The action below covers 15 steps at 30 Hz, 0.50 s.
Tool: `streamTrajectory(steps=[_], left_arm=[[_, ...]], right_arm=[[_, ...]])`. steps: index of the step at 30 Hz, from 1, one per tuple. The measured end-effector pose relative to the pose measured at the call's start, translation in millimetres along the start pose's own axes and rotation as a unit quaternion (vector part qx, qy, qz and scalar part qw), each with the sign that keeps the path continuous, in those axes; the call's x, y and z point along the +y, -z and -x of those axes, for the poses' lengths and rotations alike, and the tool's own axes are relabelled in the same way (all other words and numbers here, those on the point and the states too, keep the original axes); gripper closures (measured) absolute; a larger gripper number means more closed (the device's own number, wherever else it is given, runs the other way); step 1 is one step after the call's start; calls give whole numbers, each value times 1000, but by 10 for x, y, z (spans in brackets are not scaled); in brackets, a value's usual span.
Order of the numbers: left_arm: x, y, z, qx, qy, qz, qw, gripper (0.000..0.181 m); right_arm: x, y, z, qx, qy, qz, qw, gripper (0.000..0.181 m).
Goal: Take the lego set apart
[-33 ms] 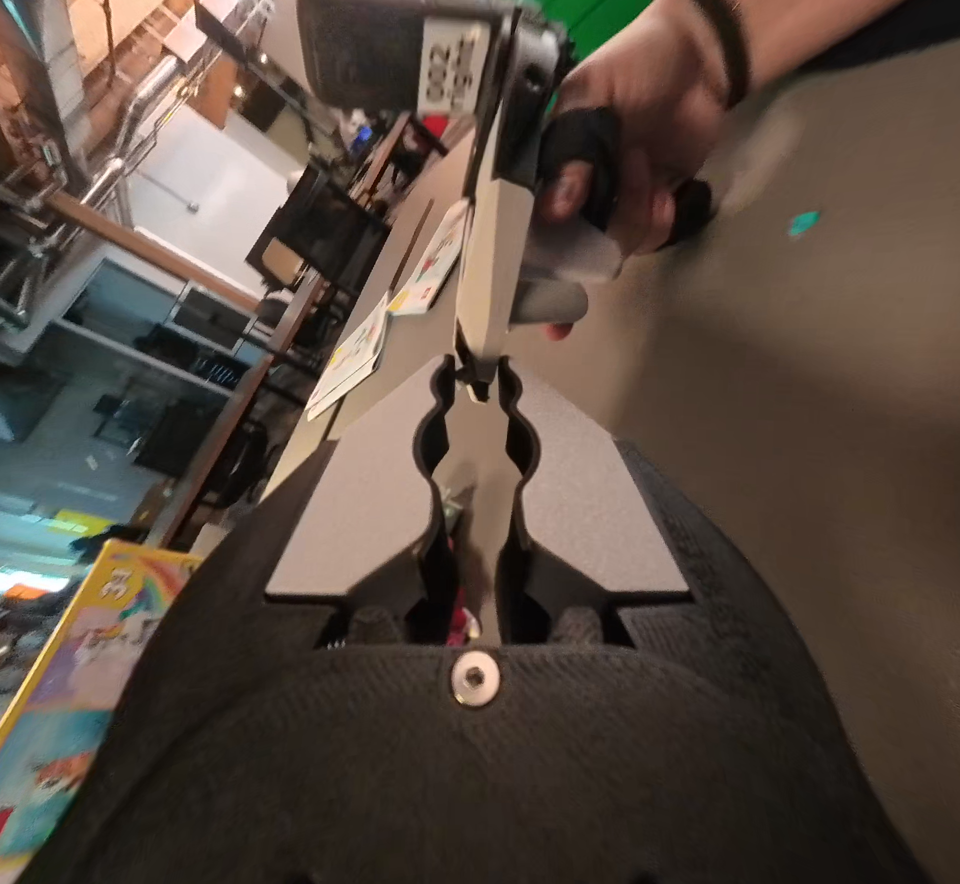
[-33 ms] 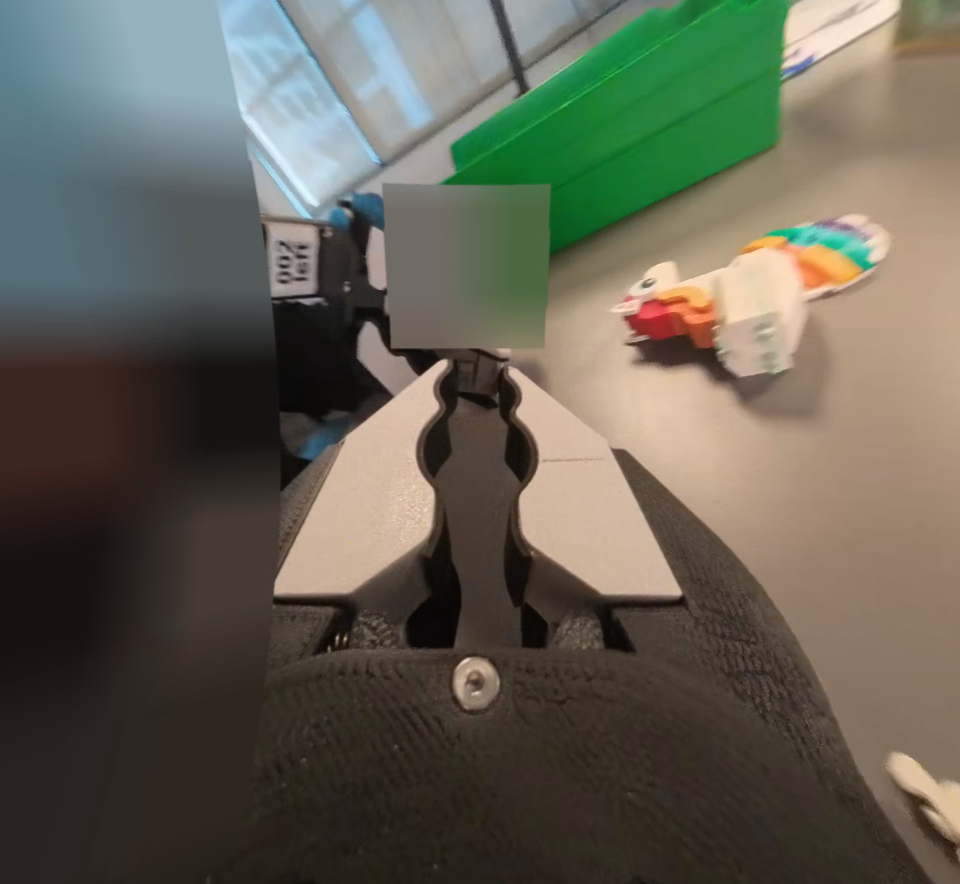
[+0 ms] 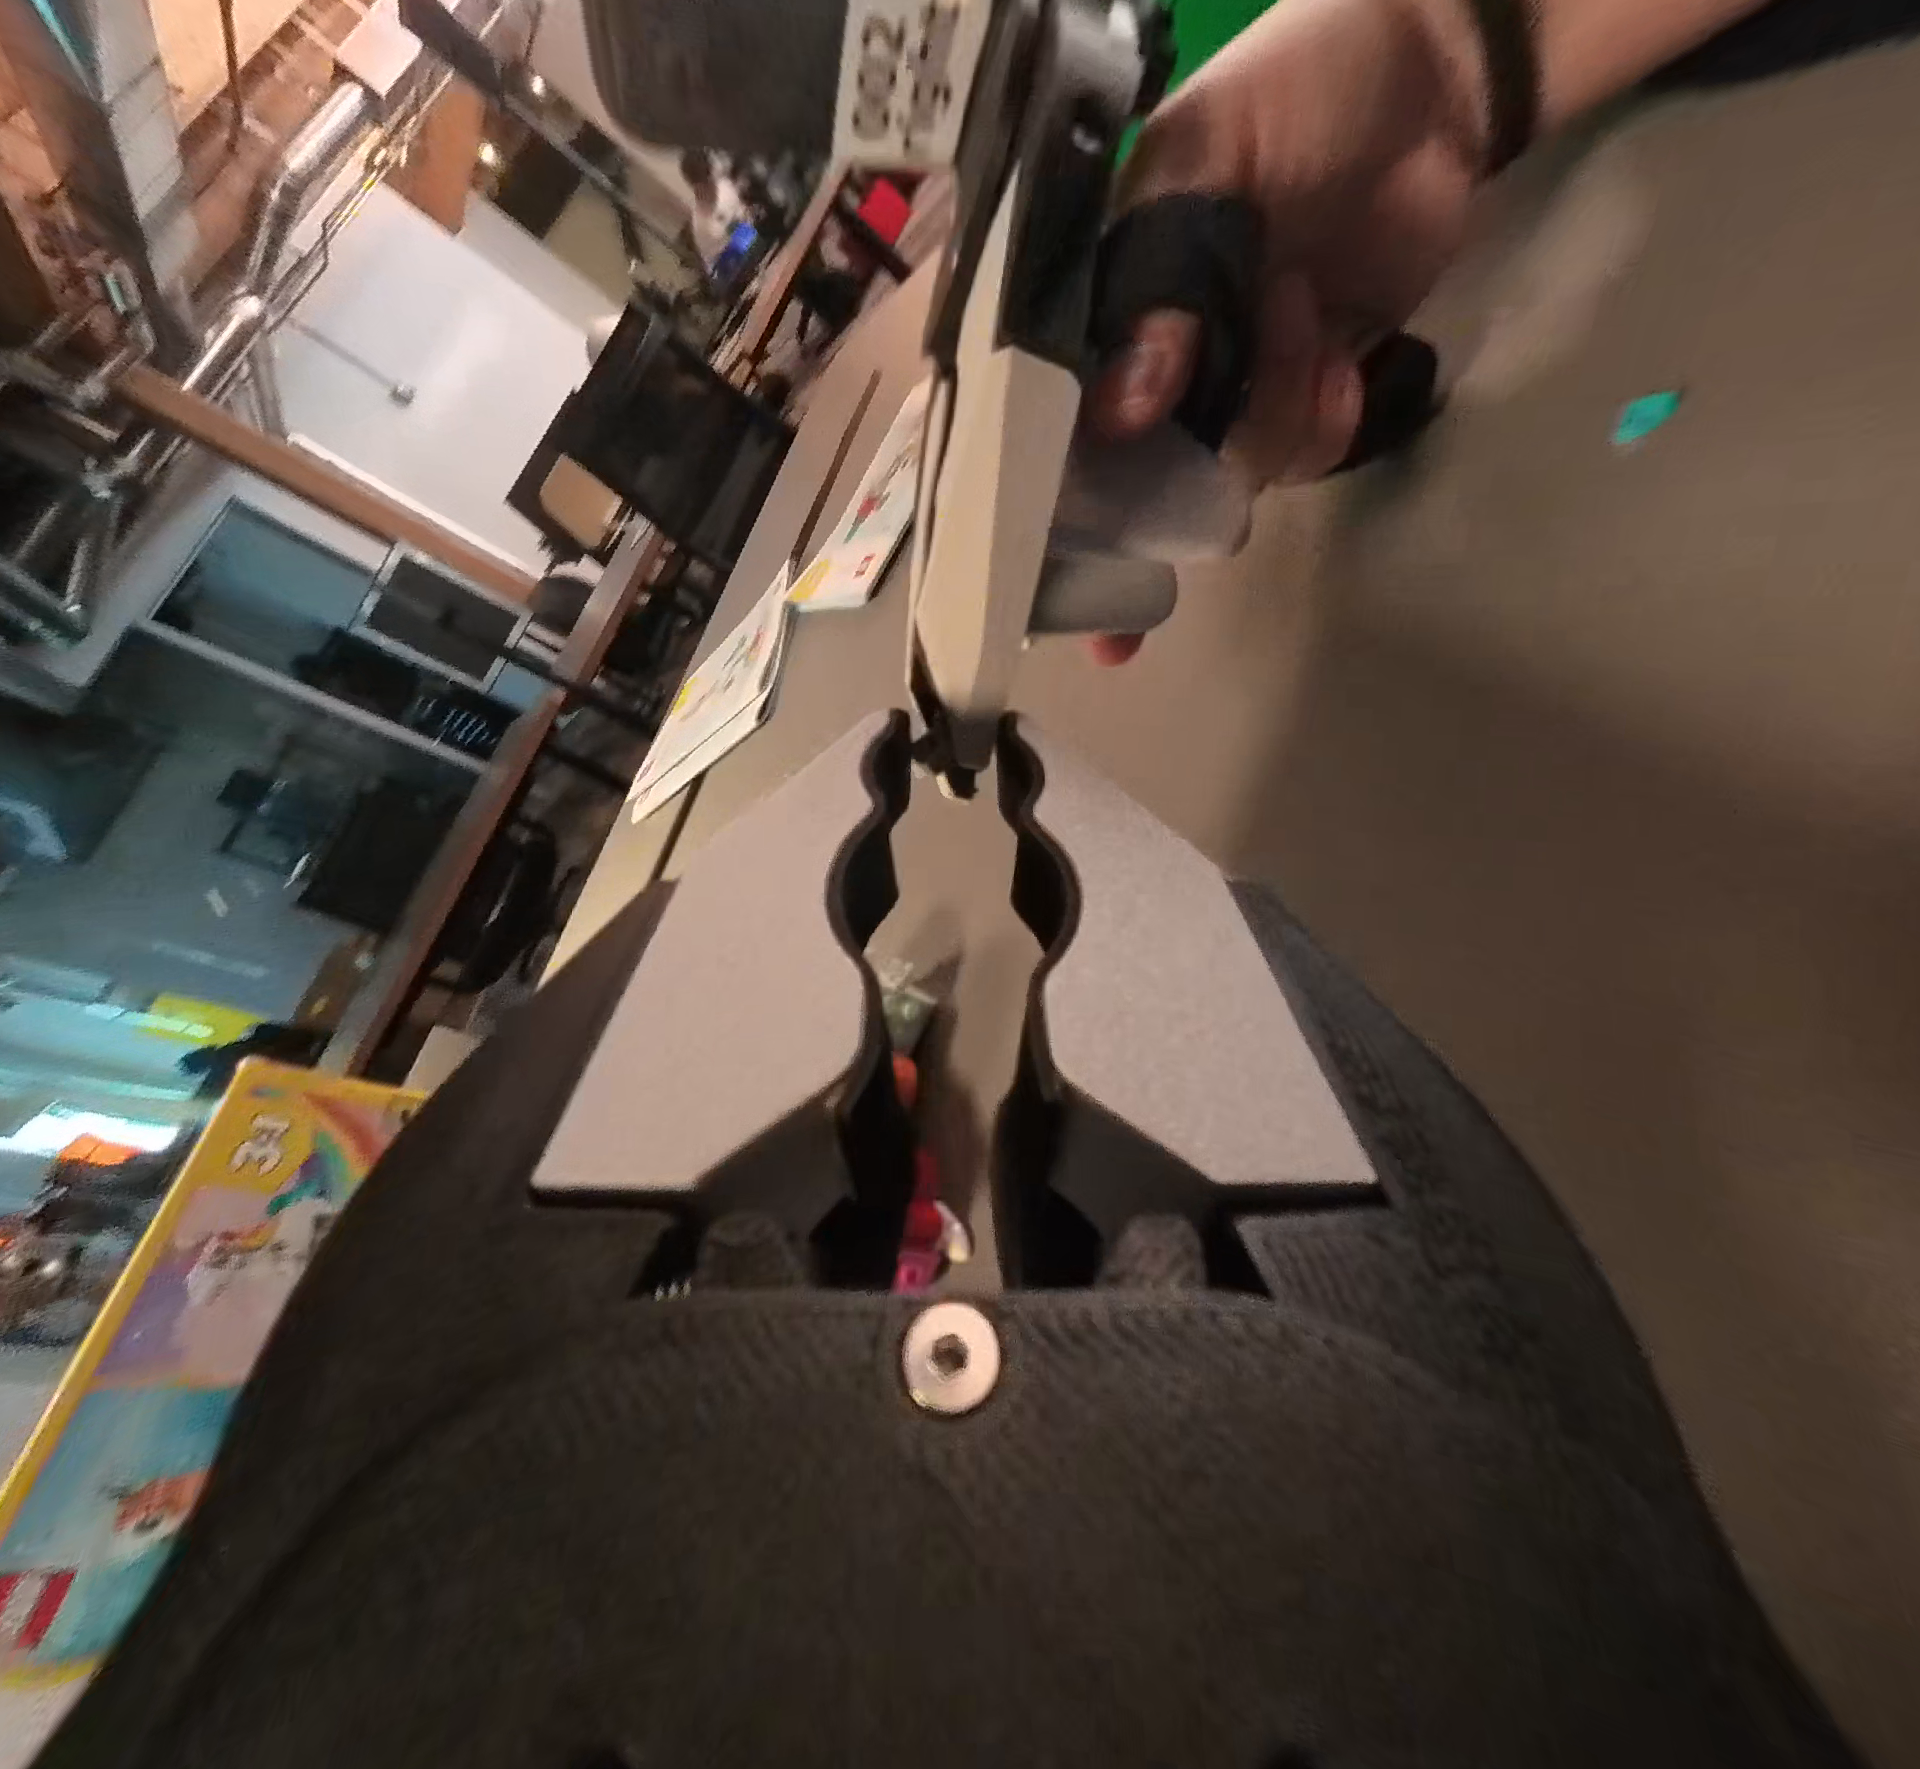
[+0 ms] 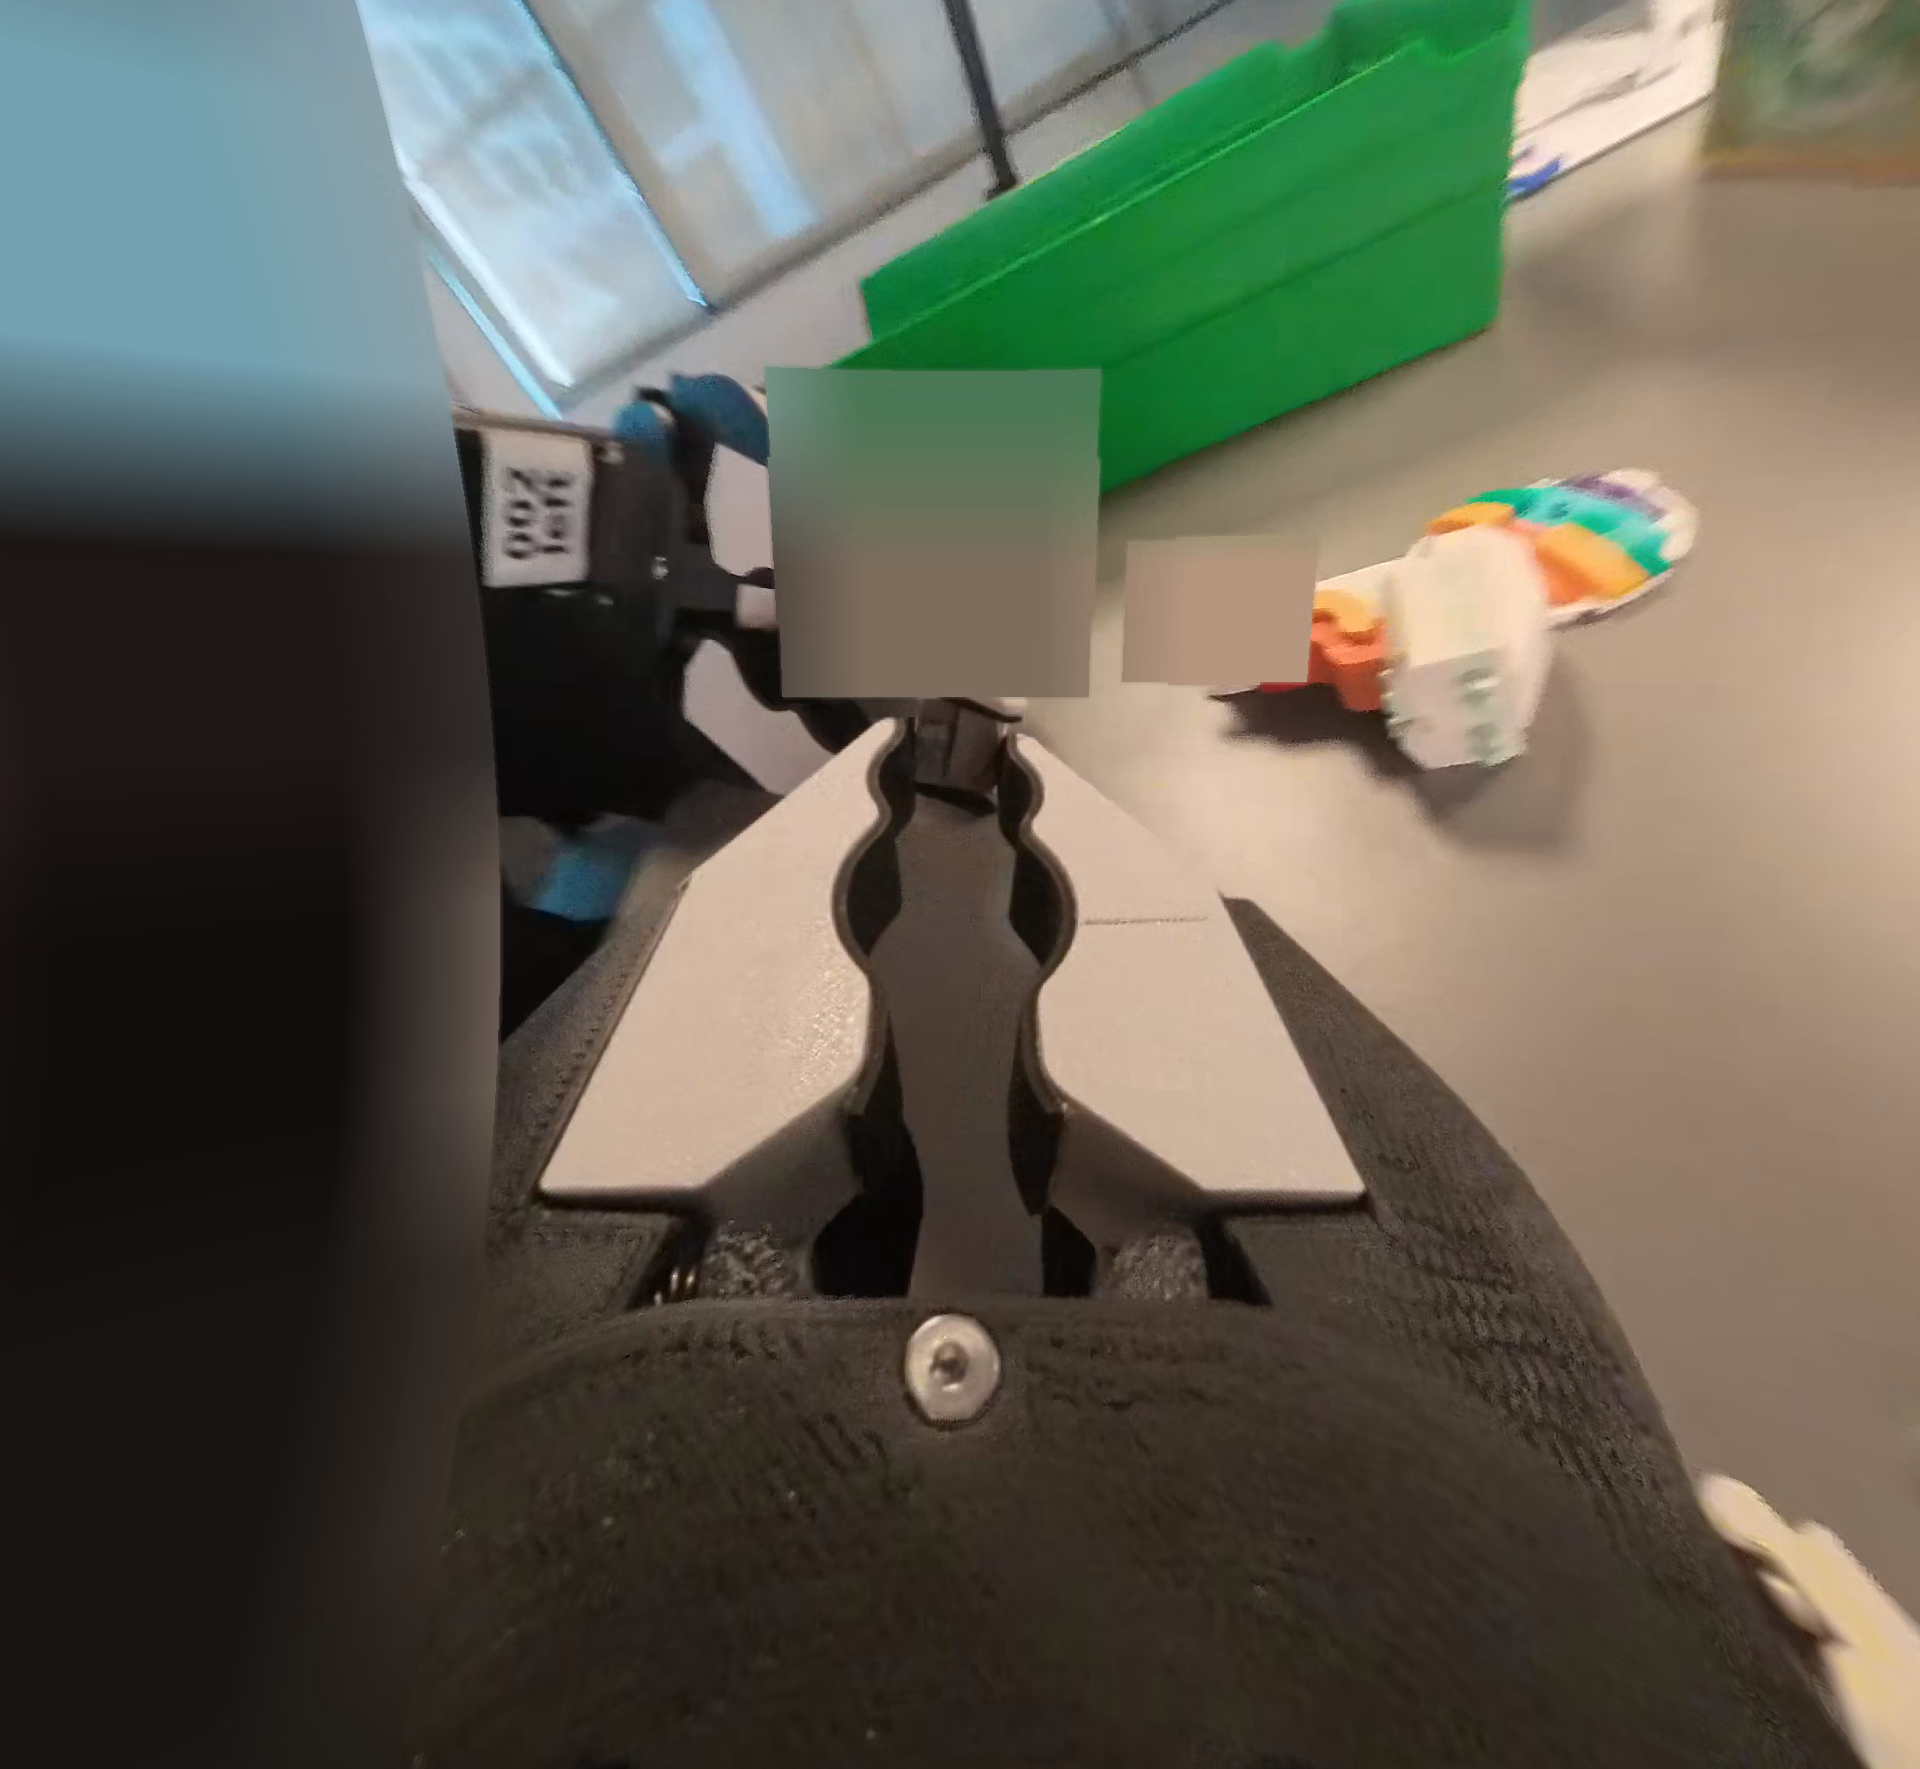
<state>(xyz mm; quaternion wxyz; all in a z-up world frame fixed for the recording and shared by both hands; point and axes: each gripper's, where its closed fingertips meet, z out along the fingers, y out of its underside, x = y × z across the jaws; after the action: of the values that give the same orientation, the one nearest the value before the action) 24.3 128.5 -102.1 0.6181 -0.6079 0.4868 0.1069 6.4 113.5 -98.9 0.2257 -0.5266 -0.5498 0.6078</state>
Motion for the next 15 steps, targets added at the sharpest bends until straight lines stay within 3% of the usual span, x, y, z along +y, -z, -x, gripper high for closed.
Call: streamTrajectory(steps=[4, 9, 12, 15], left_arm=[[59, -49, 25, -3, 52, 11, 999, 161], [153, -62, -18, 69, 226, 3, 972, 156], [146, 13, 63, 111, 346, -37, 931, 155], [-48, 155, 162, 184, 471, -130, 853, 155]], right_arm=[[-27, 24, -107, 67, 95, 3, 993, 167], [-2, 55, -179, 110, 183, 18, 977, 167], [-32, 114, -175, 111, 212, 11, 971, 167], [-83, 115, -24, 82, 265, -17, 961, 168]])
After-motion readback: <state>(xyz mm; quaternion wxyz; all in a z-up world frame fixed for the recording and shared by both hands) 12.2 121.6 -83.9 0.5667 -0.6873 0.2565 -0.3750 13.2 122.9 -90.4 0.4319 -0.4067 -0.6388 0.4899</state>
